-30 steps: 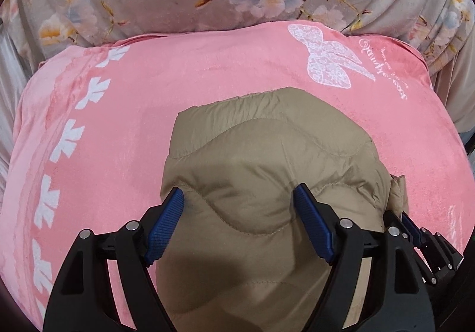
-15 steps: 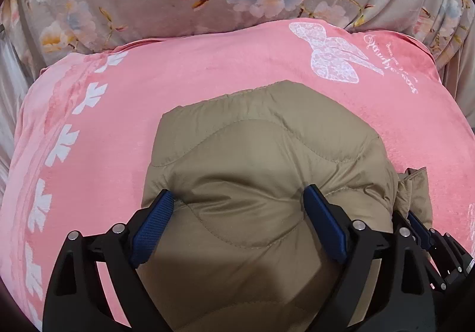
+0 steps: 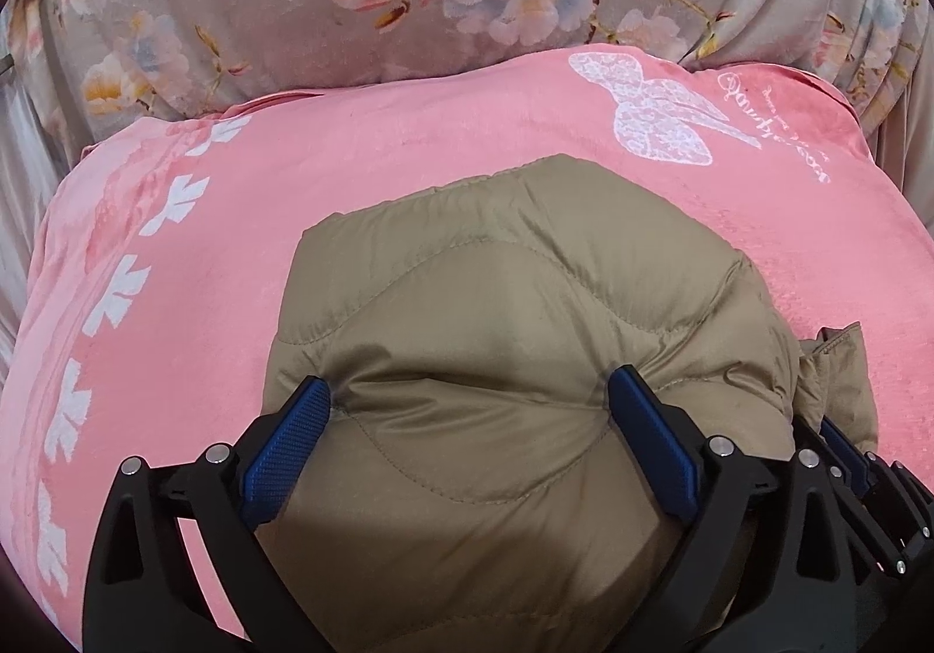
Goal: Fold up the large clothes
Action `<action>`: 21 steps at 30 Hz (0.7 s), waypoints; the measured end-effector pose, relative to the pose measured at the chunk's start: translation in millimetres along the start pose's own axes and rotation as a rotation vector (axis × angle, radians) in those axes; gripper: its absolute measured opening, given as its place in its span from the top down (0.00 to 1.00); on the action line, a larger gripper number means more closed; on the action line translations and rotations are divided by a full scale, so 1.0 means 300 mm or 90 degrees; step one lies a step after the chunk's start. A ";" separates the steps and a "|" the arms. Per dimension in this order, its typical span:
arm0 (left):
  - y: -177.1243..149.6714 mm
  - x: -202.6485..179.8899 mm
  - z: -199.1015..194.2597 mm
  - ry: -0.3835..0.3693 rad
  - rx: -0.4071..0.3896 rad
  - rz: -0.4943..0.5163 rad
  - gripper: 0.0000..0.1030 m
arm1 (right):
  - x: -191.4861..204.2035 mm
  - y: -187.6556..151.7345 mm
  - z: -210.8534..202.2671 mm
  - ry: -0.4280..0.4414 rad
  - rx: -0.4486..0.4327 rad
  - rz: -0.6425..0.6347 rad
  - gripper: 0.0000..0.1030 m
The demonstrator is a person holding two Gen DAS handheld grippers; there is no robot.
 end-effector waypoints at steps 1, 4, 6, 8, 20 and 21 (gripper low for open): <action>-0.002 0.000 0.000 0.001 -0.003 0.001 0.09 | 0.000 0.000 0.001 0.001 -0.001 0.001 0.84; -0.004 0.000 0.004 0.005 -0.011 0.003 0.08 | -0.002 0.001 0.003 0.003 -0.003 0.003 0.84; -0.005 -0.001 0.006 0.007 -0.017 0.004 0.08 | -0.002 0.000 0.004 0.005 -0.005 0.006 0.83; -0.007 -0.004 0.006 0.011 -0.022 0.005 0.08 | -0.003 -0.001 0.004 0.006 -0.007 0.007 0.83; -0.014 -0.006 0.006 0.018 -0.035 0.008 0.07 | -0.010 -0.004 0.005 0.019 -0.019 0.020 0.83; -0.014 -0.006 0.007 0.018 -0.035 0.008 0.07 | -0.013 -0.004 0.005 0.024 -0.019 0.024 0.83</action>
Point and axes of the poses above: each gripper's, at about its wrist camera, not at the fingertips, and z roughly the way its jaws point, x to its left, y to its top, the point moved 6 cm from there along z, roughly the way its jaws point, and after that the axes turned 3 degrees about -z, right-handed, at the moved point
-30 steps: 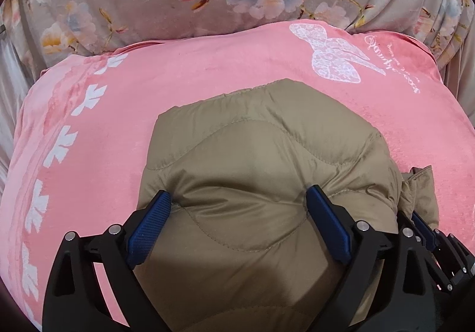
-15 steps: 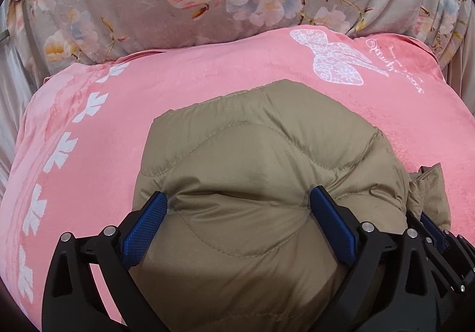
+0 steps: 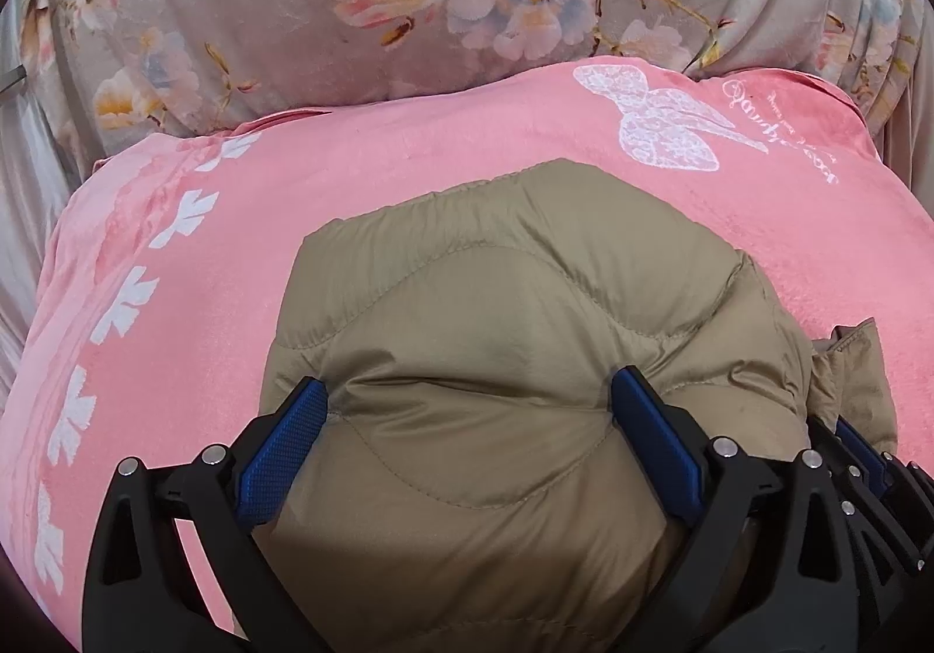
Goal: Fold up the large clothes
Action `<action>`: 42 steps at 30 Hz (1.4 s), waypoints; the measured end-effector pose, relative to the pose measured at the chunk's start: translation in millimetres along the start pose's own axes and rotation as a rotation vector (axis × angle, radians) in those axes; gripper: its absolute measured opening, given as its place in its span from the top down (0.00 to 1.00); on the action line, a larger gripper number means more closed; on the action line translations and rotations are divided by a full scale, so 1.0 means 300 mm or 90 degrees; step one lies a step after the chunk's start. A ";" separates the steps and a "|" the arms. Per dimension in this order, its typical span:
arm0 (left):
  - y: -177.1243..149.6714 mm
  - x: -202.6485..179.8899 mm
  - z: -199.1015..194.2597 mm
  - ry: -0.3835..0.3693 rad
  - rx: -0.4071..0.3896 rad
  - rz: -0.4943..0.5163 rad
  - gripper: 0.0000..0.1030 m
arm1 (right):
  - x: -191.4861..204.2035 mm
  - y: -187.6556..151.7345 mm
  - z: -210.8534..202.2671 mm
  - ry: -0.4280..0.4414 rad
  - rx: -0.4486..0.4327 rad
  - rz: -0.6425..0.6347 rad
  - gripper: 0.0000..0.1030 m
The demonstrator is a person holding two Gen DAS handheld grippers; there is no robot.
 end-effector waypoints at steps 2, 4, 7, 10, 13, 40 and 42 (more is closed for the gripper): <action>0.000 0.000 0.000 -0.004 0.002 -0.002 0.07 | -0.007 -0.001 0.000 0.012 0.001 0.008 0.83; 0.002 0.002 -0.002 -0.011 0.009 -0.003 0.07 | -0.013 0.003 0.003 0.032 0.007 0.010 0.82; -0.006 0.020 -0.038 -0.038 0.033 0.005 0.07 | -0.041 0.001 -0.029 0.064 0.041 0.029 0.76; -0.047 0.072 -0.147 -0.079 0.058 -0.007 0.07 | -0.077 -0.035 -0.164 0.113 0.052 0.069 0.73; -0.116 0.112 -0.230 -0.118 0.102 -0.023 0.07 | -0.088 -0.118 -0.280 0.142 0.073 0.064 0.73; -0.317 0.120 -0.259 -0.079 0.105 0.010 0.04 | -0.102 -0.347 -0.277 0.149 0.095 0.065 0.73; -0.317 0.119 -0.258 -0.077 0.103 0.011 0.04 | -0.097 -0.349 -0.277 0.145 0.094 0.064 0.73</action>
Point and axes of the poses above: each gripper's, at about its wrist camera, not at the fingertips, and z roughly the way its jaws point, x to its left, y to its top, the point moved 6 cm from there along z, roughly the way its jaws point, and after that the axes turned 3 degrees about -z, right-handed, at the moved point
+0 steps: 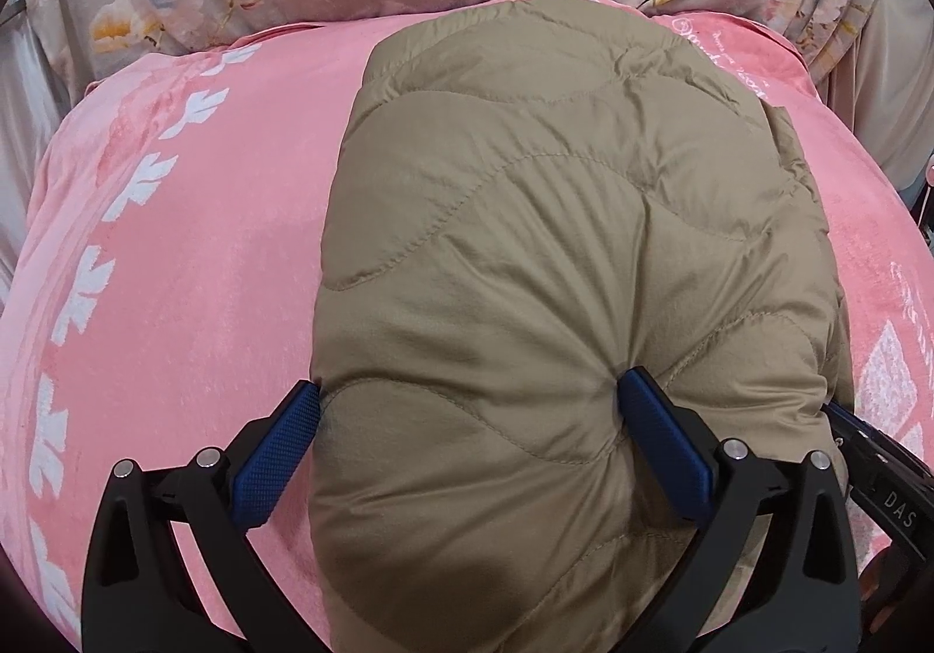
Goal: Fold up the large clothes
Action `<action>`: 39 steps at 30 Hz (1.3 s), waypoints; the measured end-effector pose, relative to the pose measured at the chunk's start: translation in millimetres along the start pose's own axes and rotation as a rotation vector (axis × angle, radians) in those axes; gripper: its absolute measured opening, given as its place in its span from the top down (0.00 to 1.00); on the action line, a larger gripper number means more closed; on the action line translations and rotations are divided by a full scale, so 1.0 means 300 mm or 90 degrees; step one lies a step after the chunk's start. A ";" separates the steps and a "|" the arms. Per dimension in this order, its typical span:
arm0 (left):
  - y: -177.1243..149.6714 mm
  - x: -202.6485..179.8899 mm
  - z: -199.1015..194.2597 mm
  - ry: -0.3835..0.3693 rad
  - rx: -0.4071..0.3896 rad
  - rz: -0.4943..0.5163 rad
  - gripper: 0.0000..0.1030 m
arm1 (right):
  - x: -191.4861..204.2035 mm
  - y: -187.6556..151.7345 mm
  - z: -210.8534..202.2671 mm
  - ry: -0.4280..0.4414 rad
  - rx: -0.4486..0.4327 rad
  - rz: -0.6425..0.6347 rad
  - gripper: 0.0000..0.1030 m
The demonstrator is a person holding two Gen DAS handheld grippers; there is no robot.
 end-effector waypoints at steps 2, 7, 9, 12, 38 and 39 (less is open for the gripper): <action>-0.001 -0.003 -0.001 0.003 -0.003 0.002 0.04 | 0.002 -0.002 0.001 -0.002 -0.004 0.001 0.73; 0.011 0.016 -0.005 -0.025 0.014 -0.017 0.04 | 0.001 -0.004 -0.012 0.002 -0.006 0.015 0.72; 0.029 0.052 -0.013 -0.068 0.036 -0.050 0.04 | -0.017 0.013 -0.051 0.023 0.007 0.045 0.67; 0.099 0.165 -0.044 -0.094 0.015 -0.123 0.05 | -0.068 0.076 -0.134 0.062 -0.042 0.096 0.43; 0.248 0.107 0.168 -0.276 0.080 -0.139 0.04 | -0.036 0.212 0.166 0.229 0.105 0.147 0.56; 0.250 0.107 0.163 -0.274 0.075 -0.133 0.04 | -0.027 0.217 0.179 0.247 0.106 0.158 0.61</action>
Point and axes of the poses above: each gripper's, at about its wrist camera, not at the fingertips, and z roughly the way its jaws point, x to its left, y to its top, the point moved 6 cm from there along z, roughly the way its jaws point, and after that the axes turned 3 degrees about -z, right-handed, at the moved point
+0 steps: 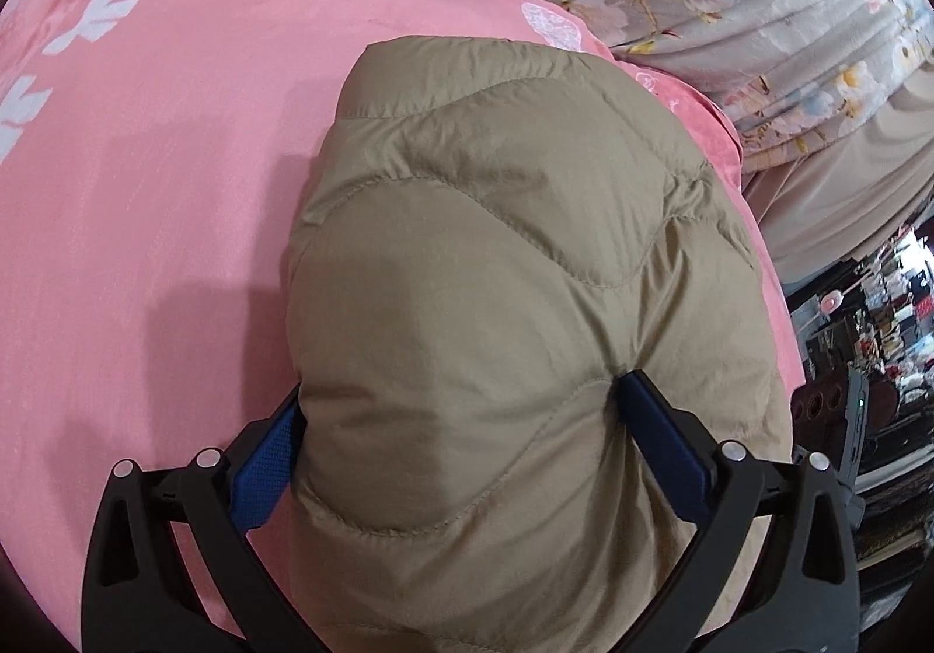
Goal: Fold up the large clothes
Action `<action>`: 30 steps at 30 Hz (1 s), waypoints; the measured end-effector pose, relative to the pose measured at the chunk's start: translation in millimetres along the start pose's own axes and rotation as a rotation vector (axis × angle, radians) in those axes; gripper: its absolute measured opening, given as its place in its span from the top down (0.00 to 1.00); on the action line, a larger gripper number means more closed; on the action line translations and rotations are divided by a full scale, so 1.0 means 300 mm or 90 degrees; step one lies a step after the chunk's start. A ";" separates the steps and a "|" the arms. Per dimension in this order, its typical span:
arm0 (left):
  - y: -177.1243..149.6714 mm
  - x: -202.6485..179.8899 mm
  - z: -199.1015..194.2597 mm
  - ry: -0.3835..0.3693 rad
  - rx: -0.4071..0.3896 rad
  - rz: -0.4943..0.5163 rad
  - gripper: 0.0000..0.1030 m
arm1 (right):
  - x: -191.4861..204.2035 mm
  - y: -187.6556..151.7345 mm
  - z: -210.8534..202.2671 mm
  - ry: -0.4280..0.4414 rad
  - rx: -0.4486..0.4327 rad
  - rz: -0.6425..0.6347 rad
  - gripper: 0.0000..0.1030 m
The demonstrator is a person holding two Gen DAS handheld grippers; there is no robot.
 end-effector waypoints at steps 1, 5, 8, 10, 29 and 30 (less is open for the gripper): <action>0.001 -0.005 -0.004 0.003 -0.005 0.007 0.07 | 0.005 0.004 0.010 0.016 0.000 0.008 0.69; 0.020 -0.032 -0.052 0.015 -0.033 0.050 0.28 | 0.072 0.022 -0.007 -0.014 -0.030 -0.041 0.82; 0.049 -0.050 -0.105 0.003 -0.058 0.066 0.37 | 0.131 0.046 -0.039 -0.015 -0.068 -0.067 0.84; 0.064 -0.067 -0.149 -0.006 -0.080 0.081 0.39 | 0.195 0.065 -0.070 -0.020 -0.097 -0.106 0.84; 0.428 0.184 -0.433 0.054 -0.261 0.138 0.40 | 0.743 0.316 0.259 -0.001 -0.143 -0.261 0.84; 0.441 0.215 -0.429 0.061 -0.263 0.137 0.40 | 0.761 0.326 0.315 -0.001 -0.139 -0.262 0.84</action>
Point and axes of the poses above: each gripper's, at about its wrist camera, not at the fingertips, and z roughly the way its jaws point, x to its left, y to its top, the point moved 6 cm from there along z, roughly the way its jaws point, and after that the axes turned 3 degrees about -z, right-handed, at the moved point
